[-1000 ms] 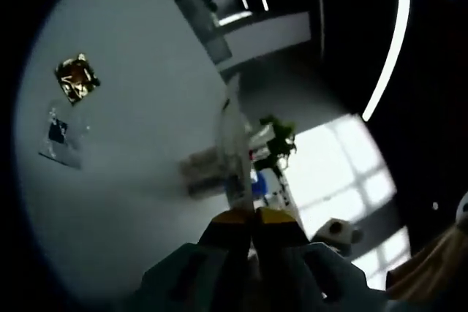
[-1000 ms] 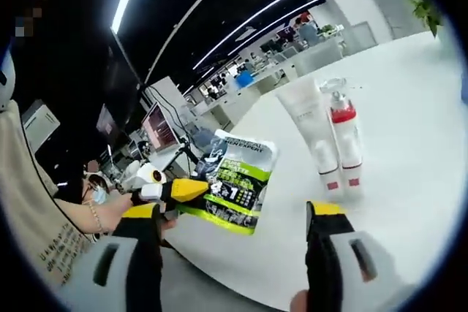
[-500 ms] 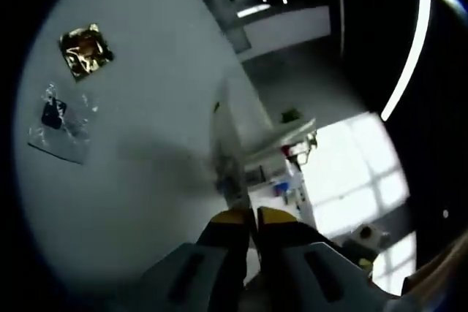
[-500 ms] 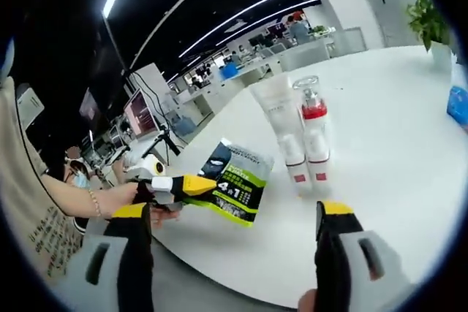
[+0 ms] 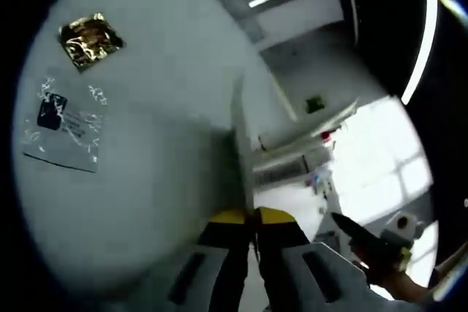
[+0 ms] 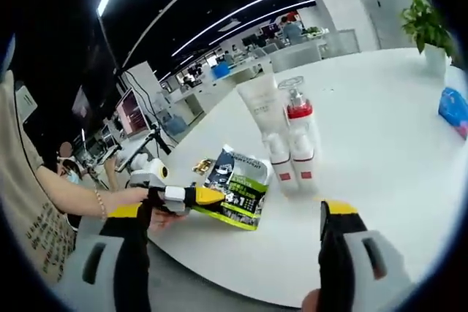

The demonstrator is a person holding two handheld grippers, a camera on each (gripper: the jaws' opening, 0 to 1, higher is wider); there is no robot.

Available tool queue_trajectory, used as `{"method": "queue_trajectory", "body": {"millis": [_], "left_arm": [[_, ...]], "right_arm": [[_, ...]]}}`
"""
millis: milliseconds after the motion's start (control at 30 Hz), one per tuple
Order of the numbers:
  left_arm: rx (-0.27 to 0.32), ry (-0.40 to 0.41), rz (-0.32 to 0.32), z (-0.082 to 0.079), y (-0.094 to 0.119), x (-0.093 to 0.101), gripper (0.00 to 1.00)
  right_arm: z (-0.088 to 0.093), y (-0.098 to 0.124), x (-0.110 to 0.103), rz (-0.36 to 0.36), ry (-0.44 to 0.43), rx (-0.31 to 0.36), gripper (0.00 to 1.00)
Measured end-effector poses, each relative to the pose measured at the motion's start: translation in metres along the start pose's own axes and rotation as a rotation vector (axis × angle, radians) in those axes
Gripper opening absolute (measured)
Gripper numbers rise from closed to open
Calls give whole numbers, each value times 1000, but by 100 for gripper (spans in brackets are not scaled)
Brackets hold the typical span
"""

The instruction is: Arrange the skincare products in the storage area until every visible bottle or jar stands upright without overlapping.

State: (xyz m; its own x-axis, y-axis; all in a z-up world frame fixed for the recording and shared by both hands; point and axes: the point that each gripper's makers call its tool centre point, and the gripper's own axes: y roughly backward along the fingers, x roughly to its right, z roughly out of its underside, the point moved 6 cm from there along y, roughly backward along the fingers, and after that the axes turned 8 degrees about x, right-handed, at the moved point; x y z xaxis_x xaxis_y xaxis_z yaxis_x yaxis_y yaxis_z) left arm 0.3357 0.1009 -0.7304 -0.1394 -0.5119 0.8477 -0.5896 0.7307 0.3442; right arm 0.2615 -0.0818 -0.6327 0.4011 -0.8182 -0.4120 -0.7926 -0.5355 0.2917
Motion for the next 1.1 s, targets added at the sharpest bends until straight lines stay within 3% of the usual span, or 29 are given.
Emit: {"method": "queue_trajectory", "body": {"millis": [133, 233, 267, 467, 567, 700, 767, 1000, 1100], "left_arm": [[-10, -114, -57, 1, 0, -8, 3], [-51, -320, -109, 1, 0, -13, 9], [-59, -422, -110, 0, 0, -12, 10], [-116, -760, -154, -6, 2, -5, 23], [-141, -885, -186, -9, 5, -4, 30], [-162, -1004, -220, -13, 8, -5, 37], [-144, -1066, -213, -16, 7, -2, 39], [-186, -1154, -126, -22, -14, 0, 50], [-229, -1148, -109, -25, -21, -4, 55]], "right_arm": [[0, 0, 0, 4, -1, -2, 98], [1, 0, 1, 6, -3, -1, 98], [1, 0, 1, 6, -4, -1, 98], [1, 0, 1, 7, -9, 1, 98], [1, 0, 2, 8, -8, 3, 98], [1, 0, 2, 9, -11, 7, 98], [0, 0, 2, 10, -11, 7, 98], [1, 0, 1, 6, -5, 2, 97], [1, 0, 1, 7, -4, 3, 97]]}}
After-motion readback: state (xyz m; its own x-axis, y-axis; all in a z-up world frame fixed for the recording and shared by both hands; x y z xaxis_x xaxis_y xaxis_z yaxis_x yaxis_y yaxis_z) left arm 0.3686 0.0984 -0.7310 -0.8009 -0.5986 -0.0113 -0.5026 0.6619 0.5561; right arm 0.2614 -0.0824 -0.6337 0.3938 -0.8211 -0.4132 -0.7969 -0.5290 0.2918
